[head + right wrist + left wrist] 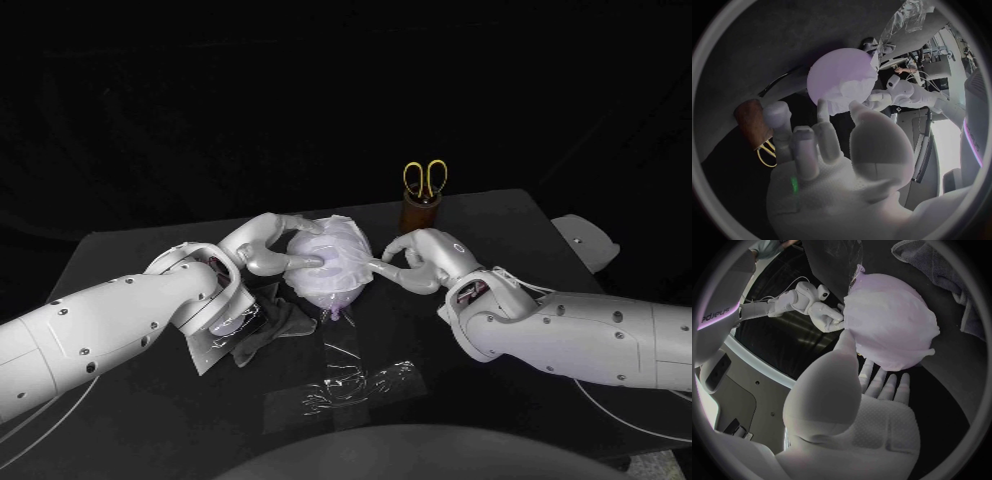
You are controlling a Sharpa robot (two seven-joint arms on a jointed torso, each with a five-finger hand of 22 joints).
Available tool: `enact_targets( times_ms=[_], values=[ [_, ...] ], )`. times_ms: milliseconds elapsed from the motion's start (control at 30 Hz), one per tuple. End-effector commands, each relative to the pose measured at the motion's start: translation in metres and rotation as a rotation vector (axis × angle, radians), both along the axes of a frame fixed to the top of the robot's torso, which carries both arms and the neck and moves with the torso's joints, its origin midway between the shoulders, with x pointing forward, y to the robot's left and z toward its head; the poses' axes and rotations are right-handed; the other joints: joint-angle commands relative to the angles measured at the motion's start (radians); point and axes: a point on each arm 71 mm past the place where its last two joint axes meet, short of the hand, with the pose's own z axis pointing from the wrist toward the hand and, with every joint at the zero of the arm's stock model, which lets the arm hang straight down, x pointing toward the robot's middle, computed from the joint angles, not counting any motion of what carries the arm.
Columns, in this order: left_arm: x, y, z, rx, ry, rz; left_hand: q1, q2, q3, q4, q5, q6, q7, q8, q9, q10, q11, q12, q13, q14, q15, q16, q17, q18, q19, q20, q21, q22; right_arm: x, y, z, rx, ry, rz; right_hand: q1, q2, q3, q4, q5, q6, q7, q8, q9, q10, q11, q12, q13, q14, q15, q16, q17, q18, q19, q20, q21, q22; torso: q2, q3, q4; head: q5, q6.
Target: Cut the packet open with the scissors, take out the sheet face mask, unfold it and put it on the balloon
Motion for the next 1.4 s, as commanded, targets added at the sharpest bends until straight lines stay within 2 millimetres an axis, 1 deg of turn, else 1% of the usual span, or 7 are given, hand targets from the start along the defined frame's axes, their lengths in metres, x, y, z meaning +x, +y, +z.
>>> enact_targets(
  times_ms=[33, 233, 367, 533, 933, 1067, 1400],
  values=[
    [-0.003, -0.003, -0.004, 0.004, 0.027, -0.020, 0.002, 0.006, -0.001, 0.001, -0.005, 0.004, 0.097, 0.003, 0.000, -0.005, 0.003, 0.000, 0.001, 0.003, 0.002, 0.001, 0.001, 0.018, 0.005, 0.001, 0.005, -0.002, 0.003, -0.003, -0.011, -0.016, 0.134, -0.050, -0.018, 0.015, -0.061, 0.000, -0.005, 0.011, -0.012, 0.057, 0.032, 0.040, -0.021, -0.001, 0.174, 0.094, -0.016, -0.004, 0.233, 0.016, 0.009, -0.016, 0.001, 0.004, 0.001, -0.0011, 0.0009, 0.001, -0.001],
    [-0.003, -0.002, -0.004, 0.005, 0.029, -0.020, 0.002, 0.006, -0.001, 0.001, -0.005, 0.004, 0.097, 0.003, 0.000, -0.005, 0.003, 0.000, 0.001, 0.003, 0.002, 0.001, 0.001, 0.018, 0.005, 0.001, 0.005, -0.002, 0.006, 0.001, -0.017, -0.067, 0.182, -0.057, 0.000, 0.054, -0.236, 0.000, -0.008, -0.003, -0.043, 0.213, 0.122, 0.044, -0.045, 0.003, 0.173, 0.096, -0.040, -0.003, 0.236, 0.012, 0.027, -0.038, 0.004, 0.014, 0.000, -0.0019, -0.0001, 0.001, -0.004],
    [-0.003, -0.003, -0.004, 0.005, 0.030, -0.022, 0.002, 0.006, -0.001, 0.001, -0.005, 0.004, 0.097, 0.003, 0.000, -0.005, 0.003, 0.000, 0.001, 0.003, 0.002, 0.001, 0.001, 0.018, 0.005, 0.001, 0.005, -0.002, 0.008, 0.006, -0.020, -0.094, 0.190, -0.054, 0.010, 0.073, -0.297, 0.002, -0.009, -0.015, -0.049, 0.261, 0.145, 0.052, -0.053, 0.019, 0.180, 0.100, -0.045, 0.000, 0.245, 0.010, 0.040, -0.044, 0.017, 0.023, 0.000, -0.0021, 0.0015, 0.000, -0.003],
    [-0.003, -0.003, -0.004, 0.005, 0.032, -0.023, 0.002, 0.006, -0.001, 0.001, -0.005, 0.004, 0.097, 0.003, 0.000, -0.005, 0.003, 0.000, 0.001, 0.003, 0.002, 0.001, 0.001, 0.018, 0.005, 0.001, 0.005, -0.002, 0.012, 0.012, -0.023, -0.134, 0.205, -0.049, 0.029, 0.069, -0.332, 0.001, -0.009, -0.017, -0.056, 0.296, 0.158, 0.062, -0.059, 0.043, 0.193, 0.105, -0.051, 0.005, 0.256, 0.006, 0.056, -0.049, 0.037, 0.035, 0.000, -0.0020, 0.0006, -0.002, -0.005],
    [-0.003, -0.004, -0.004, 0.006, 0.033, -0.024, 0.002, 0.006, -0.001, 0.001, -0.005, 0.004, 0.097, 0.003, 0.000, -0.005, 0.003, 0.000, 0.001, 0.003, 0.002, 0.001, 0.001, 0.018, 0.005, 0.001, 0.005, -0.002, 0.017, 0.017, -0.032, -0.240, 0.240, -0.034, 0.159, 0.158, -0.369, -0.007, -0.009, 0.026, -0.101, 0.395, 0.179, 0.104, -0.102, 0.169, 0.263, 0.108, -0.089, 0.008, 0.263, -0.018, 0.137, -0.063, 0.156, 0.095, -0.001, -0.0008, -0.0011, -0.002, -0.009],
    [-0.003, -0.004, -0.004, 0.006, 0.034, -0.025, 0.003, 0.004, -0.003, 0.002, -0.004, 0.003, 0.098, 0.002, 0.000, -0.006, 0.003, 0.000, 0.001, 0.004, 0.002, 0.000, 0.001, 0.019, 0.004, 0.001, 0.005, -0.002, 0.016, 0.018, -0.032, -0.275, 0.243, -0.013, 0.303, 0.137, -0.383, -0.046, -0.009, 0.021, -0.112, 0.410, 0.176, 0.104, -0.112, 0.169, 0.263, 0.108, -0.101, 0.008, 0.263, -0.020, 0.142, -0.057, 0.163, 0.101, -0.001, -0.0006, -0.0006, -0.002, -0.010],
    [-0.003, -0.003, -0.004, 0.009, 0.037, -0.022, 0.003, 0.004, -0.003, 0.002, -0.004, 0.003, 0.098, 0.002, 0.000, -0.006, 0.003, 0.000, 0.001, 0.004, 0.002, 0.000, 0.001, 0.019, 0.004, 0.001, 0.005, -0.002, 0.011, 0.016, -0.031, -0.314, 0.242, 0.018, 0.446, 0.135, -0.415, -0.072, -0.009, 0.013, -0.113, 0.412, 0.154, 0.104, -0.113, 0.169, 0.263, 0.108, -0.103, 0.008, 0.263, -0.019, 0.139, -0.052, 0.155, 0.104, 0.000, -0.0006, -0.0008, -0.004, -0.010]
  ],
)
